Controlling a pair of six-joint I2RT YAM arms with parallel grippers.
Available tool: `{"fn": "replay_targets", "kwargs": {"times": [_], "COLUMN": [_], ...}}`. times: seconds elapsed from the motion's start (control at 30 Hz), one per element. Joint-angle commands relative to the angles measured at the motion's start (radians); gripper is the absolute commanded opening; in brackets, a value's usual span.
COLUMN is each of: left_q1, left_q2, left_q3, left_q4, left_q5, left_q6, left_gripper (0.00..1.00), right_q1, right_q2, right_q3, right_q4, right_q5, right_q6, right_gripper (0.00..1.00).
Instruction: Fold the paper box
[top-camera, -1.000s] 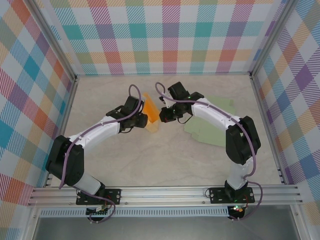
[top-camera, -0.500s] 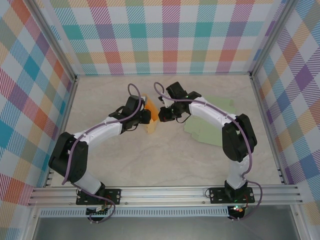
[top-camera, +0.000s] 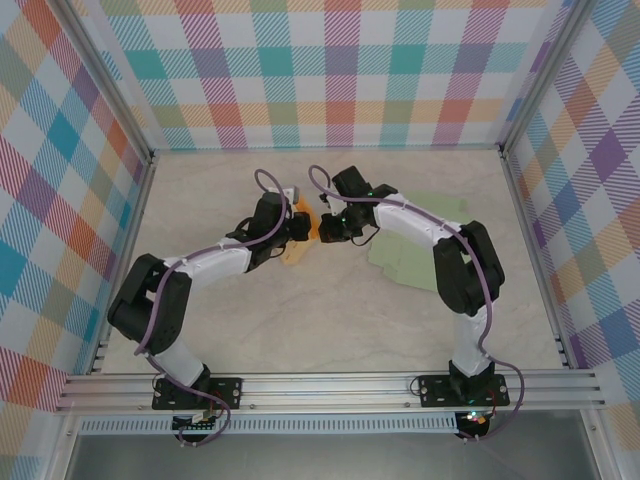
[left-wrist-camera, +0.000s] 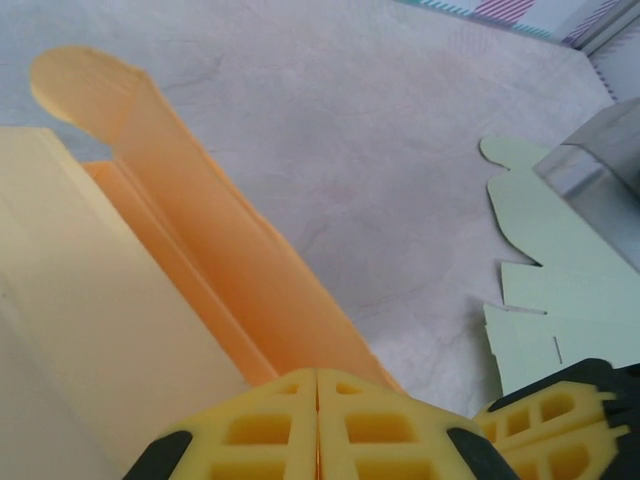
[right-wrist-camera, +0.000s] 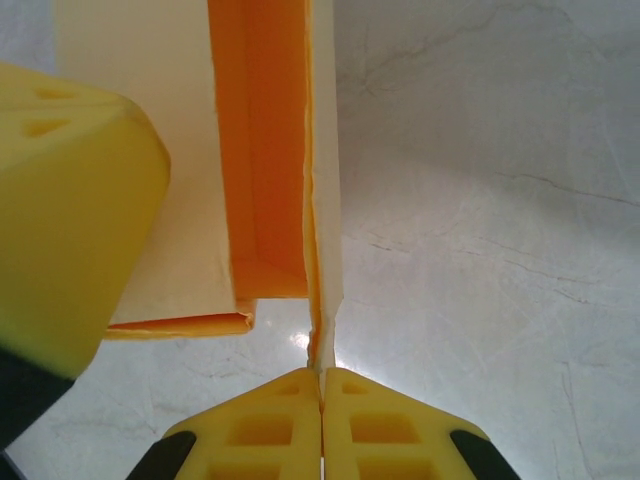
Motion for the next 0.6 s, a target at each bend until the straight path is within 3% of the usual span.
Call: {"fn": "replay_targets", "kwargs": {"times": [0.0, 0.2, 0.47, 0.57], "left_q1": [-0.003, -0.003, -0.003, -0.002], "left_q2": [0.037, 0.029, -0.024, -0.053], "left_q3": [-0.010, -0.006, 0.068, 0.074], "left_q4": [0.097, 0.113, 0.023, -0.008], "left_q5": [0.040, 0.073, 0.118, 0.109], "left_q6": [-0.014, -0.011, 0.023, 0.032], "left_gripper": [0.08, 0.10, 0.25, 0.27], "right_q1": [-0.019, -0.035, -0.054, -0.056], "right_q2": [0.017, 0.029, 0.056, 0.062], "right_q3": [0.007, 0.008, 0.005, 0.005], "right_q4": [0.042, 0.051, 0.057, 0.057], "right_q5": [-0.033, -0.039, -0.048, -0.052], "right_q6": [0.038, 0.049, 0.055, 0.054], "right_gripper": [0.08, 0.07, 0.07, 0.07]}}
